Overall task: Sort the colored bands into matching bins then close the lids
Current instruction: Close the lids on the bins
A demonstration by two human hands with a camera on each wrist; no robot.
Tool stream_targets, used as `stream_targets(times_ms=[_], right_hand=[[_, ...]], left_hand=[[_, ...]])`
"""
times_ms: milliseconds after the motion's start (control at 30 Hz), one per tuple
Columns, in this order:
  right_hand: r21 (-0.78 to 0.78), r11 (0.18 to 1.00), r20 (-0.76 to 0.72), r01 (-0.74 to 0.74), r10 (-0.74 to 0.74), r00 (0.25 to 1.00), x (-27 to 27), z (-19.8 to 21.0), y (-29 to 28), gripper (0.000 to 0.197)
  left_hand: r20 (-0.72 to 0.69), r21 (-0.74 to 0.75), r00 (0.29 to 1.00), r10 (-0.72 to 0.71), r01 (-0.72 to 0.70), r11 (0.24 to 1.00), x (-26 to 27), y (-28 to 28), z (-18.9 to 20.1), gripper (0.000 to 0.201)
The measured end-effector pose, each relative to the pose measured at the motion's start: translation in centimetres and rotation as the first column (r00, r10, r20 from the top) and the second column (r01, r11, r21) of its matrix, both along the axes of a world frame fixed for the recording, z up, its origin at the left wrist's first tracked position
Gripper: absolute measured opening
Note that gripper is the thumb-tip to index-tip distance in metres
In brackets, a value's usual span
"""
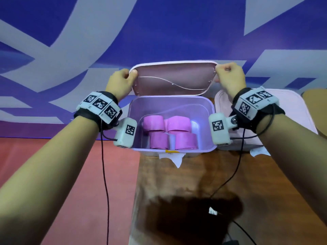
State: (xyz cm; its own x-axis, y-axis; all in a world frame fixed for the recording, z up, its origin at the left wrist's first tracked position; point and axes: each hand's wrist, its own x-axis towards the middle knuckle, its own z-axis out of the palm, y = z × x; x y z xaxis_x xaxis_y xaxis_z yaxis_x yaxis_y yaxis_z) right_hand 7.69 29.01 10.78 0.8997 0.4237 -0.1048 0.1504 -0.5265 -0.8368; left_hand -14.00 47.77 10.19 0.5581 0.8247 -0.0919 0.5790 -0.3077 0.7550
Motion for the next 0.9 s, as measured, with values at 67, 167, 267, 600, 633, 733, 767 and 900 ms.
stream_targets(times_ms=[67, 167, 267, 600, 633, 733, 767, 900], right_hand=[[0.158, 0.987, -0.093, 0.022, -0.007, 0.996, -0.8, 0.7, -0.6, 0.012], [0.284, 0.959, -0.208, 0.027, 0.034, 0.978, -2.2, 1.5, -2.0, 0.017], [0.335, 0.941, -0.321, 0.041, 0.073, 0.944, -3.6, 1.9, -3.6, 0.02], [0.251, 0.967, -0.366, -0.05, 0.142, 0.92, -7.3, -0.5, -8.6, 0.024], [0.245, 0.968, -0.356, -0.055, 0.142, 0.923, -7.6, -0.7, -8.9, 0.024], [0.218, 0.973, -0.331, -0.074, 0.145, 0.933, -8.6, -1.2, -9.9, 0.028], [0.198, 0.976, -0.313, -0.087, 0.147, 0.938, -8.9, -1.4, -10.2, 0.032], [0.062, 0.986, -0.227, -0.157, 0.167, 0.959, -9.8, -2.5, -11.2, 0.042]], left_hand=[[0.072, -0.027, 0.997, -0.005, 0.007, 1.0, -1.4, -0.9, 1.0, 0.034], [0.146, -0.055, 0.987, -0.062, 0.07, 0.996, -3.4, -2.4, 1.4, 0.026], [0.218, -0.038, 0.971, -0.099, 0.11, 0.993, -4.9, -3.6, 0.8, 0.016], [0.37, -0.043, 0.906, -0.207, 0.239, 0.97, -9.2, -7.9, -1.2, 0.011], [0.372, -0.037, 0.901, -0.223, 0.255, 0.966, -9.8, -8.0, -1.5, 0.013], [0.347, 0.0, 0.9, -0.264, 0.281, 0.96, -11.5, -8.5, -2.5, 0.017], [0.319, 0.018, 0.908, -0.272, 0.281, 0.96, -12.0, -8.7, -2.9, 0.019], [0.165, 0.195, 0.923, -0.347, 0.315, 0.929, -13.5, -9.5, -4.2, 0.05]])
